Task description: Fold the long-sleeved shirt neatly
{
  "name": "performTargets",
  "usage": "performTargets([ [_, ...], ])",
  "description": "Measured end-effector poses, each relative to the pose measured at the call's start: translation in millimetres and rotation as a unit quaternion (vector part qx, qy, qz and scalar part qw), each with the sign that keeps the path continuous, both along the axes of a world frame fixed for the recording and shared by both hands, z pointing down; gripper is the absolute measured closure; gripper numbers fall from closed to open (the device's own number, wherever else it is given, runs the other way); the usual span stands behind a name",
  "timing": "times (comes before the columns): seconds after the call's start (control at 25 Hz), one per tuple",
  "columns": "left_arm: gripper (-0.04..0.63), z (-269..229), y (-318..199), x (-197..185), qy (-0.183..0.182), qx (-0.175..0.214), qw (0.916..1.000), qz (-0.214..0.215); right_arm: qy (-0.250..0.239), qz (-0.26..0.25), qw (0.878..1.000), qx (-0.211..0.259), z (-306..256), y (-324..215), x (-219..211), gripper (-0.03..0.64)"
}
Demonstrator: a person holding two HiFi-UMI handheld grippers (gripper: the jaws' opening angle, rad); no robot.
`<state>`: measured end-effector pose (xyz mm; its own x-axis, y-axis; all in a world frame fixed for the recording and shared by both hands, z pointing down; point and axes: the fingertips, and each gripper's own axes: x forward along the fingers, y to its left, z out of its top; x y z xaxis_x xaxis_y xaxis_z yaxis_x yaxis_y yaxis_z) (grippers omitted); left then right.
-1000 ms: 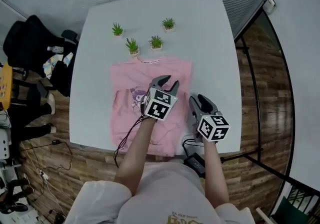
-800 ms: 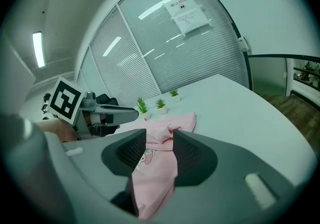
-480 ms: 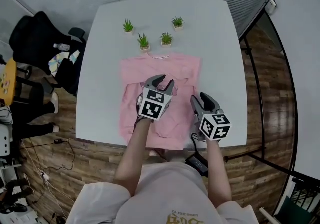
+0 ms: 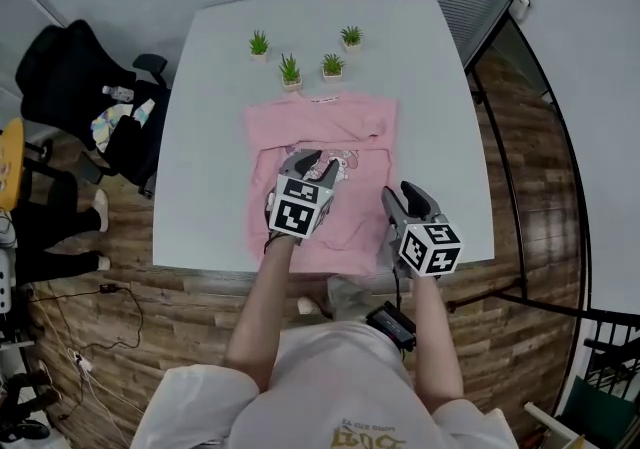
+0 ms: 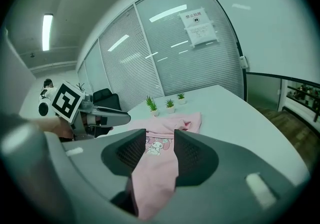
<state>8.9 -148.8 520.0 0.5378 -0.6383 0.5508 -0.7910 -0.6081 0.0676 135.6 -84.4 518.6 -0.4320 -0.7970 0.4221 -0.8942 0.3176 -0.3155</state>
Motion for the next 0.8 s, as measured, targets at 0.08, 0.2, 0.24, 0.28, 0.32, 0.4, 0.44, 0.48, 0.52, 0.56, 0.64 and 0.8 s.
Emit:
performTargets([
  [0.08, 0.454, -2, 14, -10, 0.001, 0.002, 1.0, -0.003, 0.003, 0.001, 1.0, 0.003, -3, 12, -5, 0.437],
  [0.2, 0.454, -5, 33, -25, 0.004, 0.003, 0.9999, -0.009, 0.008, 0.001, 1.0, 0.003, -3, 32, -12, 0.437],
  [0.24, 0.454, -5, 40, -30, 0.004, 0.003, 0.9999, -0.011, 0.01, 0.0, 1.0, 0.002, -3, 39, -15, 0.436],
  [0.28, 0.454, -5, 46, -35, 0.003, 0.003, 0.9999, -0.013, 0.013, -0.002, 1.0, 0.001, -2, 45, -17, 0.436],
  [0.32, 0.454, -5, 51, -40, 0.003, 0.004, 0.9999, -0.015, 0.015, -0.004, 1.0, 0.0, 0, 51, -19, 0.435],
  [0.4, 0.454, -4, 61, -49, 0.001, 0.003, 0.9998, -0.019, 0.024, -0.011, 1.0, -0.005, 6, 61, -22, 0.436],
  [0.44, 0.454, -2, 66, -53, -0.001, 0.002, 0.9998, -0.021, 0.029, -0.014, 0.999, -0.01, 12, 66, -23, 0.436],
  [0.48, 0.454, -1, 71, -58, -0.002, 0.001, 0.9997, -0.023, 0.033, -0.017, 0.999, -0.016, 18, 72, -23, 0.434],
  [0.52, 0.454, 1, 76, -63, -0.004, -0.001, 0.9997, -0.025, 0.036, -0.018, 0.999, -0.022, 23, 77, -24, 0.433],
  [0.56, 0.454, 3, 81, -69, -0.005, -0.003, 0.9996, -0.027, 0.037, -0.018, 0.999, -0.027, 27, 82, -24, 0.433],
  [0.64, 0.454, 7, 92, -80, -0.008, -0.008, 0.9993, -0.034, 0.038, -0.019, 0.999, -0.033, 34, 92, -26, 0.433],
  [0.8, 0.454, 17, 112, -100, -0.015, -0.018, 0.9986, -0.047, 0.045, -0.036, 0.997, -0.044, 44, 108, -35, 0.431],
])
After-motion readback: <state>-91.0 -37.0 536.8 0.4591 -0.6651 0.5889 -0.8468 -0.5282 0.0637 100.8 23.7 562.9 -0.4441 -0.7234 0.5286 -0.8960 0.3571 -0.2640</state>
